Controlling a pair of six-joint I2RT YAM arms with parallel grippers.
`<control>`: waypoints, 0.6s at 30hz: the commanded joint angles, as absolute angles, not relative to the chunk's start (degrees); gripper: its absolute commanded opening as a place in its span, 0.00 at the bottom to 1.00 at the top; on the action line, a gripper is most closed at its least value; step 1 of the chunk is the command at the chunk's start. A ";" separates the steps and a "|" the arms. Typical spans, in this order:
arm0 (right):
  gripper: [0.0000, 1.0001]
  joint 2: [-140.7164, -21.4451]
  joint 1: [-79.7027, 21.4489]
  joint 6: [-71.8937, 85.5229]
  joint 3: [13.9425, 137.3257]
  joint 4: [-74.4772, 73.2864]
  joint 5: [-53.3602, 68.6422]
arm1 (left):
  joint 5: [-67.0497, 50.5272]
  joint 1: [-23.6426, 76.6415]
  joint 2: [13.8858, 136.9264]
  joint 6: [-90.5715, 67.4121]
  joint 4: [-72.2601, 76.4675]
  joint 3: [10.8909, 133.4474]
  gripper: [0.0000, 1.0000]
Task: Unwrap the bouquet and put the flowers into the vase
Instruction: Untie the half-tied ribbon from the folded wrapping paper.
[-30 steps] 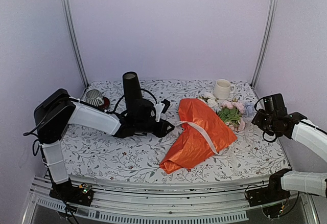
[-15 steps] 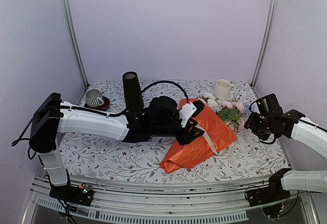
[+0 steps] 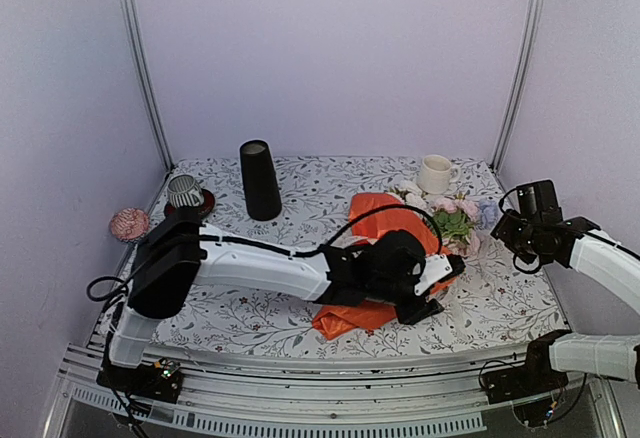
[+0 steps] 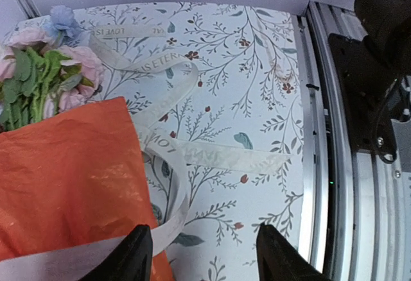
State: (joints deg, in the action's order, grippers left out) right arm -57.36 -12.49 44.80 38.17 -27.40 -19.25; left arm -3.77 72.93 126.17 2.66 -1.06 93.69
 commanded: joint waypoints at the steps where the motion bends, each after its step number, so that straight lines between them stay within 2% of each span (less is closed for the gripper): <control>1: 0.64 -55.73 -11.89 43.24 36.52 -21.99 -20.06 | -0.21 75.61 132.98 4.52 -10.97 103.79 0.58; 7: 0.63 -54.15 -11.61 43.24 34.54 -21.74 -20.62 | 2.80 75.57 140.87 3.47 -18.83 114.74 0.61; 11: 0.63 -52.14 -11.42 43.24 33.39 -21.79 -20.81 | 3.25 75.45 144.74 3.00 -22.43 120.27 0.60; 13: 0.63 -51.02 -11.34 43.23 32.81 -21.93 -20.91 | 4.40 75.41 146.26 2.53 -23.72 122.48 0.57; 18: 0.63 -48.36 -11.25 43.01 32.22 -22.06 -20.75 | 7.56 75.30 147.48 1.44 -24.73 125.04 0.41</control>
